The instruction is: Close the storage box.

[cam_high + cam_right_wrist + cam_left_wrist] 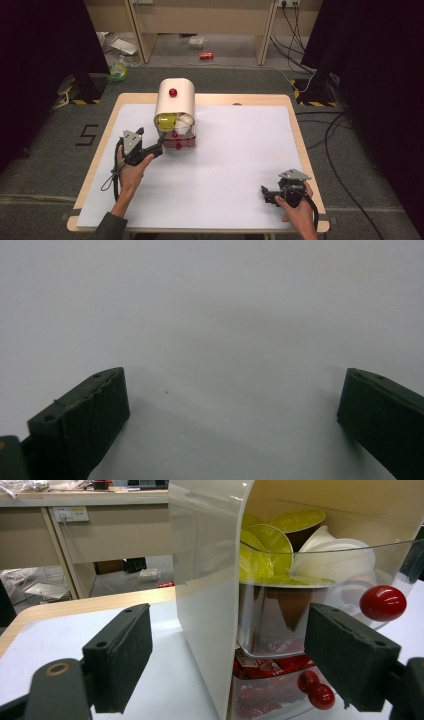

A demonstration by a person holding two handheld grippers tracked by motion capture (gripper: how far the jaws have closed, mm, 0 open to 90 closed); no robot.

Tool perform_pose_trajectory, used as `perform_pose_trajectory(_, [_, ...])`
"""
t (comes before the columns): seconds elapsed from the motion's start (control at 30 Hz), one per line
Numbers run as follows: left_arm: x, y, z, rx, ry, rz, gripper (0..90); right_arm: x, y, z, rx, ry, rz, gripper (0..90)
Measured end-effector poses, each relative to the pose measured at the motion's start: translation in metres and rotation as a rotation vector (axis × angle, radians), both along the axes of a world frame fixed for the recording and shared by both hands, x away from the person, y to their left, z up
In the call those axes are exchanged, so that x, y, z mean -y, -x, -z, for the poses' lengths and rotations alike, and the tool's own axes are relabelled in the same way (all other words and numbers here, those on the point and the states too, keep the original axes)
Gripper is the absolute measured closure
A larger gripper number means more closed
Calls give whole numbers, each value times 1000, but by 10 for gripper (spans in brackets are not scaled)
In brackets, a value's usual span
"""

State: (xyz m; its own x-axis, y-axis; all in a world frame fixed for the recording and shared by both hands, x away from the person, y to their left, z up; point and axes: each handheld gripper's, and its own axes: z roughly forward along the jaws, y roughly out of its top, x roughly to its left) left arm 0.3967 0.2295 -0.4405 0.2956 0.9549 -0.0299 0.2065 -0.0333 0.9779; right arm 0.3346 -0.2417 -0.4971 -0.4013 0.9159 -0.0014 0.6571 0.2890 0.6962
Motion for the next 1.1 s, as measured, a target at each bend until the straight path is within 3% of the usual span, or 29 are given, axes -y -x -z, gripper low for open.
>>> perform_pose_trajectory(0.73, [-1, -7, 3, -17, -15, -18, 176, 0, 0, 0, -1, -1, 1, 6])
perform_pose_trajectory(1.1, [-1, 1, 2, -14, -16, 17, 217, 0, 0, 0, 1, -1, -1, 6])
